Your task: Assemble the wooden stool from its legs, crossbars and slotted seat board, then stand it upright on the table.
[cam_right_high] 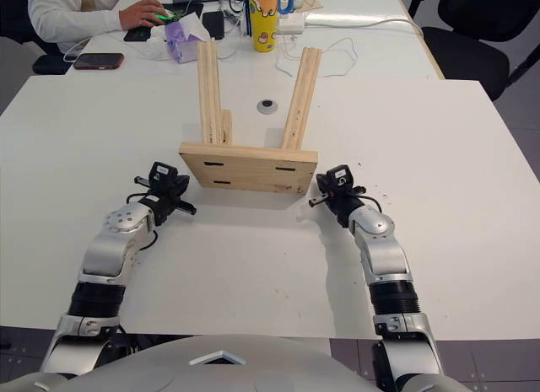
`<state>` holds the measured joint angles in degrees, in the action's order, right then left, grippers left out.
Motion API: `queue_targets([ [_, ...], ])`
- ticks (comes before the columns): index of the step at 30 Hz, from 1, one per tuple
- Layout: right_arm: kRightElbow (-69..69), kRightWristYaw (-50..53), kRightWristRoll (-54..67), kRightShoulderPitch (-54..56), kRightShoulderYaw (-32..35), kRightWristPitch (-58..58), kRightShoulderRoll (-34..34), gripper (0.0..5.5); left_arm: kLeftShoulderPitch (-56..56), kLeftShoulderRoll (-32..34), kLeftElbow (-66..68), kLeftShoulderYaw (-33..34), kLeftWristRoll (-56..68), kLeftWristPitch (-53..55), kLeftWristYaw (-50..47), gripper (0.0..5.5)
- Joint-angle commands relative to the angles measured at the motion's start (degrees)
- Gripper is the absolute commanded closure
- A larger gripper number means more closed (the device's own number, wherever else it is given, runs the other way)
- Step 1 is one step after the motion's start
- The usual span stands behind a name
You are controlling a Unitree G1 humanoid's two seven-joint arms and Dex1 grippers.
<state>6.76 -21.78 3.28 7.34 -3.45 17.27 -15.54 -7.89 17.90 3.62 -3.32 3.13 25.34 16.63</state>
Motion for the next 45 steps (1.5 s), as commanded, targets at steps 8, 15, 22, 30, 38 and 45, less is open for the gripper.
queue_targets([
  [8,-2.46,1.56,-2.23,0.27,-3.40,4.56,1.55,5.48,0.37,-1.15,3.03,-5.35,0.23,-8.63,8.97,5.50],
  [15,-12.29,0.61,0.95,1.49,-3.25,4.93,4.10,5.48,0.20,-2.48,-5.79,-5.94,1.88,-6.50,9.68,5.50],
  [22,-21.21,-0.09,6.28,6.83,-0.60,7.87,5.62,5.48,-4.85,-5.54,-17.84,-4.82,5.15,-0.13,7.52,5.50],
  [30,-24.42,0.59,9.88,15.12,2.95,10.20,6.28,5.48,-12.91,-7.42,-28.03,-0.50,9.07,6.94,4.60,5.50],
  [38,-26.02,1.95,13.34,23.07,6.44,12.37,6.01,5.48,-15.83,-7.43,-30.30,1.65,9.30,9.69,3.21,5.50],
  [45,-21.28,2.29,8.20,18.83,4.25,11.78,3.09,5.48,-12.61,-5.83,-27.26,1.65,6.14,9.53,2.11,5.50],
])
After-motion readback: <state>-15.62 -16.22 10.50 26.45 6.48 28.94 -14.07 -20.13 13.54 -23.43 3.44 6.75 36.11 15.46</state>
